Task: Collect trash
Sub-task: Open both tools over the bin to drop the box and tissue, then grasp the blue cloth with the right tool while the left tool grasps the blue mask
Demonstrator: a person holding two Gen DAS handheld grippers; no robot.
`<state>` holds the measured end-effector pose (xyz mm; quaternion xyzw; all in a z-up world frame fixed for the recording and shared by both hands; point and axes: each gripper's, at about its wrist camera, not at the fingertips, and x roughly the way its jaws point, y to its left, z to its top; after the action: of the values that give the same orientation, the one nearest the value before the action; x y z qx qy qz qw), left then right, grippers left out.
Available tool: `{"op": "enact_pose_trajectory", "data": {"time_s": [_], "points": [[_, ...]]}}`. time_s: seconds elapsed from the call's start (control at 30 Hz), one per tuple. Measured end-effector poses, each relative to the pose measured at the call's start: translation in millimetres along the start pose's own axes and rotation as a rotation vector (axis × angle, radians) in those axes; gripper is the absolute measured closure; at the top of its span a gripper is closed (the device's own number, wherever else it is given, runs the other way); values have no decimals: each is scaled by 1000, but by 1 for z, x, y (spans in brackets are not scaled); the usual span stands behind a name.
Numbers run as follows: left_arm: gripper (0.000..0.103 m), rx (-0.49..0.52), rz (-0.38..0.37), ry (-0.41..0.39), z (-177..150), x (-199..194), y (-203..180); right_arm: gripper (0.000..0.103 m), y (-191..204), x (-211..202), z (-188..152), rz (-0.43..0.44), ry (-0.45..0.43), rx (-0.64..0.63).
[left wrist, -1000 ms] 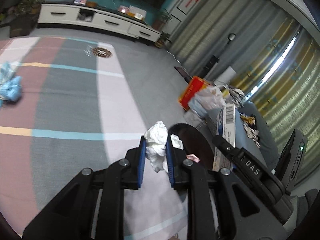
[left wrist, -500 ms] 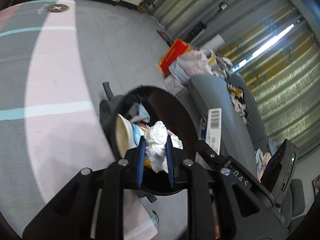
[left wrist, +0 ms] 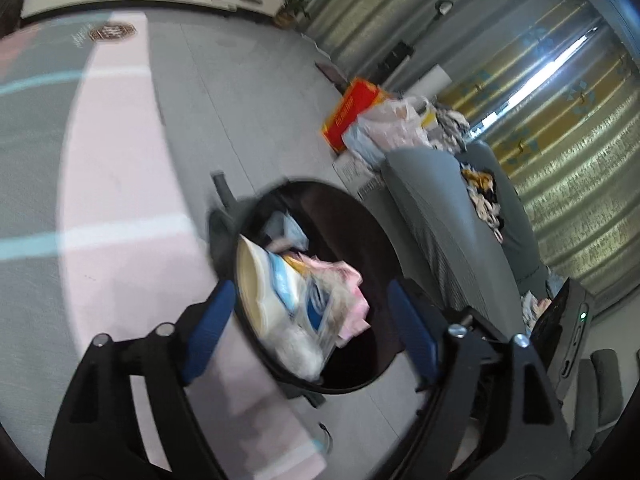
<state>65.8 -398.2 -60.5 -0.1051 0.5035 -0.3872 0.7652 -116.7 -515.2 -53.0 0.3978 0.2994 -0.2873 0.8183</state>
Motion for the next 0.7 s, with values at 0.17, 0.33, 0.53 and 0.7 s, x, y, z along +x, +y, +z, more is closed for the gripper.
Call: {"op": "enact_pose_trajectory", "data": {"time_s": [0.17,0.33,0.53,0.7], "points": [[7,-36,118,-138,21,-70,44,26,16,-1,-3,28,0,-50],[4,-142,376,-260,45,-148,131,8,37,4,-9,26,8,-110],[4,-361,591,-320,61,-219,249,8,61,10,-22,42,37,-170],[14,-468,560,-319,64,-236,321,8,123,20,-47,219,135,-278]]}}
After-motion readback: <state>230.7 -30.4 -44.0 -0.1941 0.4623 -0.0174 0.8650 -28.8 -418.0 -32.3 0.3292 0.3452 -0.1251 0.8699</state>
